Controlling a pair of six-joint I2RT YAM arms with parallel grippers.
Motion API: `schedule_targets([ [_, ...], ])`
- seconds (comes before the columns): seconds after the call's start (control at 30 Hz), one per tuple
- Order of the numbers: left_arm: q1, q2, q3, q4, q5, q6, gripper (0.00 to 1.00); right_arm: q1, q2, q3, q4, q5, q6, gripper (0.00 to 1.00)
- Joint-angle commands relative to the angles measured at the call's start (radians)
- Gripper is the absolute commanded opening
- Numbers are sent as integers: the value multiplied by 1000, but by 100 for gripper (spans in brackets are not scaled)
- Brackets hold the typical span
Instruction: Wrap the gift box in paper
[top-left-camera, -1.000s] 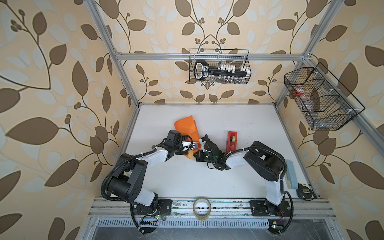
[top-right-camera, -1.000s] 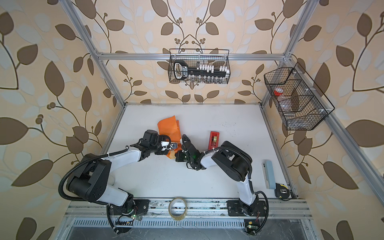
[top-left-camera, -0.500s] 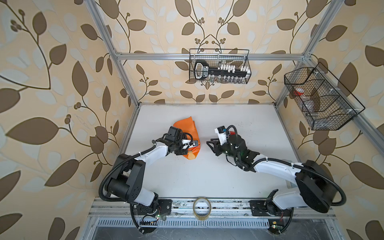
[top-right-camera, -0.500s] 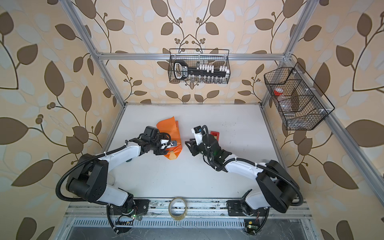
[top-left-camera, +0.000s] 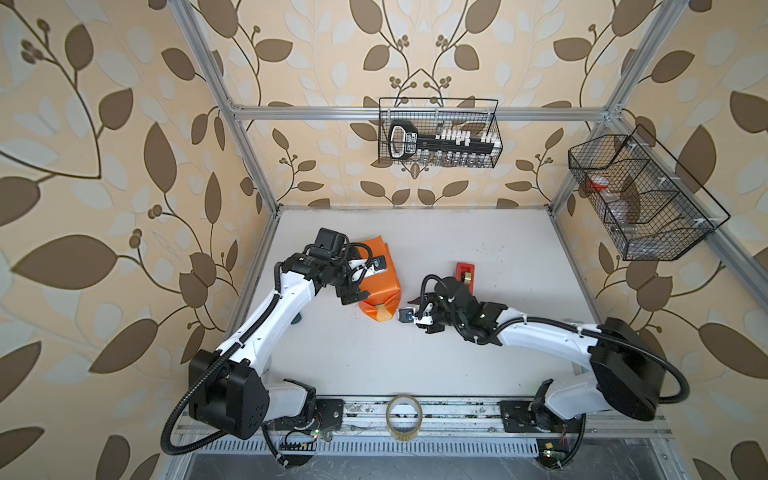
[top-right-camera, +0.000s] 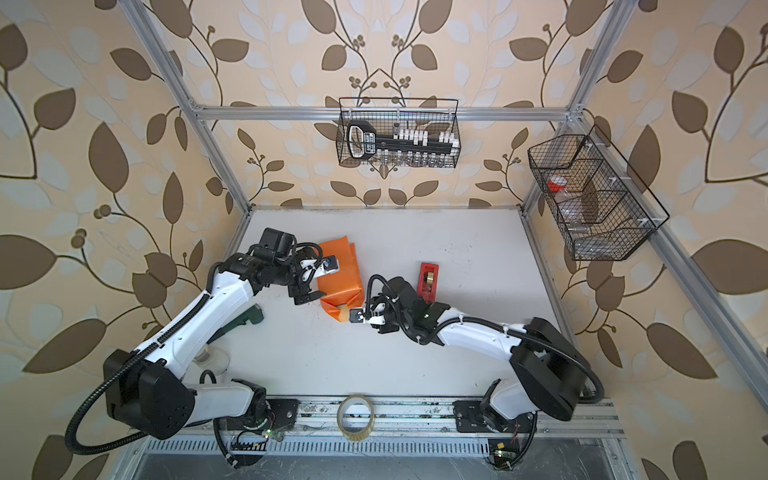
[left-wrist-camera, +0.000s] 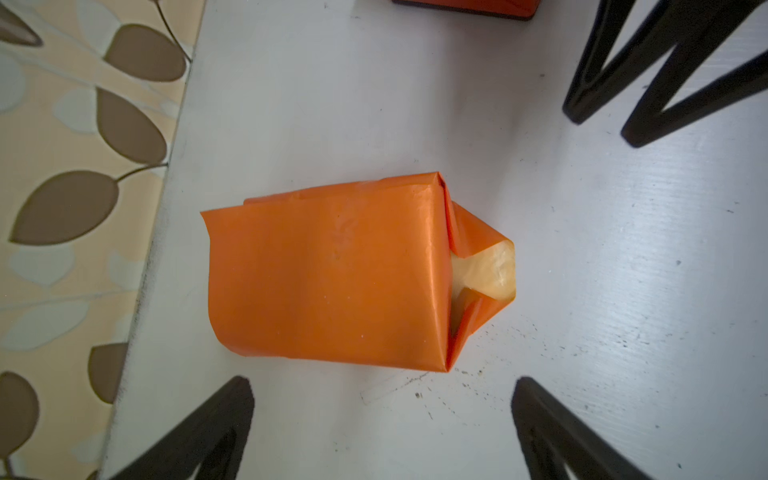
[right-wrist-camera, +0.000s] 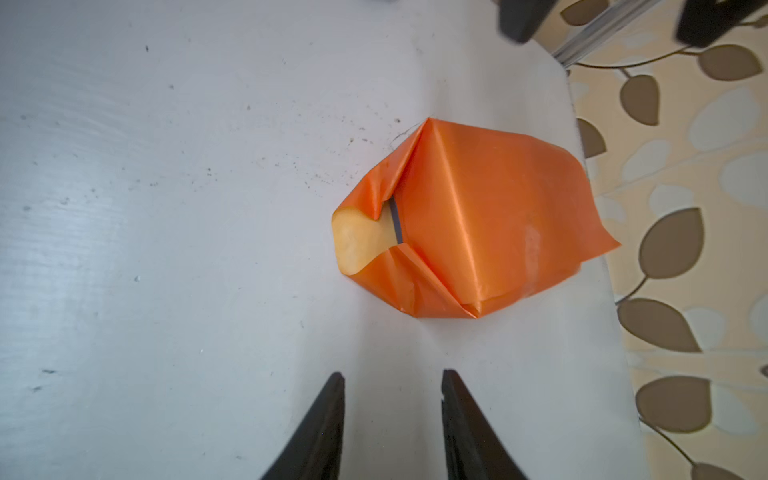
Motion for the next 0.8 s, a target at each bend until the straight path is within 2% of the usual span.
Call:
schedule_targets([
  [0.0,31,-34,-26,-78,4,-29,99,28,104,80,-90,0,-221,36],
  [0.23,54,-51,-100,-81,-24,39,99,38,279,179,-108,-10,-301,35],
  [0.47,60,-30,-109,-61,-20,52,99,31,379,263,-159,17,-318,33],
  [0.77,66,-17,-87,-72,-15,42,99,15,445,291,-122,73,-332,30],
])
